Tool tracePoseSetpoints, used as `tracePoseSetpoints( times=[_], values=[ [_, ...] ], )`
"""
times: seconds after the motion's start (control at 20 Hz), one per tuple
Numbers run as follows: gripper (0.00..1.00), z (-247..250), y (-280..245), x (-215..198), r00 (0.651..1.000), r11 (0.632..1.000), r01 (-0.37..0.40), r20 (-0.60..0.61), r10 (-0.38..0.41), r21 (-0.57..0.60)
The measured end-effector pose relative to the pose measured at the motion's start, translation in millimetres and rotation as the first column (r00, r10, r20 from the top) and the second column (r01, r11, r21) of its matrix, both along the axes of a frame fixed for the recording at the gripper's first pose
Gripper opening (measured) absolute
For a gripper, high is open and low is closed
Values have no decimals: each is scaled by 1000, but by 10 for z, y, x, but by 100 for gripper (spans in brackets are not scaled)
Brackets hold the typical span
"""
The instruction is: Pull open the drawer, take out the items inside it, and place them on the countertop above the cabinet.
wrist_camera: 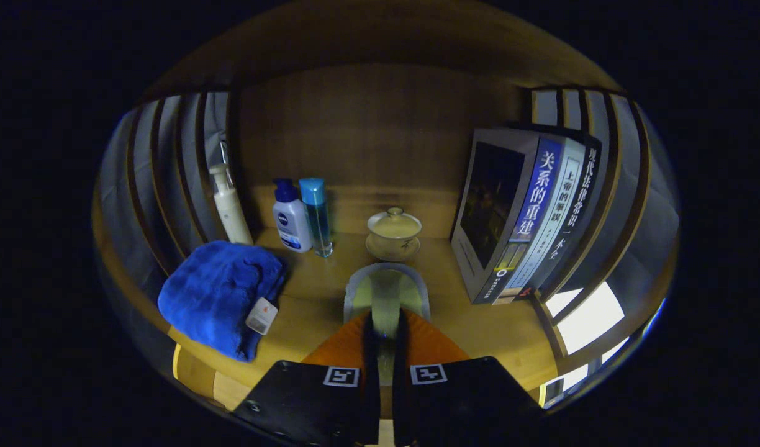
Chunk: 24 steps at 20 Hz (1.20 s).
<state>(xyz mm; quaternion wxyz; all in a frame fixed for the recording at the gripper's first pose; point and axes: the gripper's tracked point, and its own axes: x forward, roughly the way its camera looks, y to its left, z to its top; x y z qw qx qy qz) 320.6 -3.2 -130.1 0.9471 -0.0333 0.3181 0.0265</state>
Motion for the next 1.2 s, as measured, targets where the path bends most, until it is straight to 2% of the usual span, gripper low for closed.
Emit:
tracePoseSetpoints(
  times=[0.2,0.35,0.45,0.8,1.15,1.2],
  values=[
    [19,-207,-40,0,997,1000,5,-76,-6,-9],
    [19,-196,-26,34,998,1000,4,-64,-5,-12],
    [24,-248,-38,22,997,1000,8,-81,-10,-19],
    [61,-310,-4,29,997,1000,15,-79,-17,-21],
    [97,9,36,2,999,1000,4,34,-4,-20],
    [97,91,40,-40,999,1000,1,53,0,-14]
  ],
)
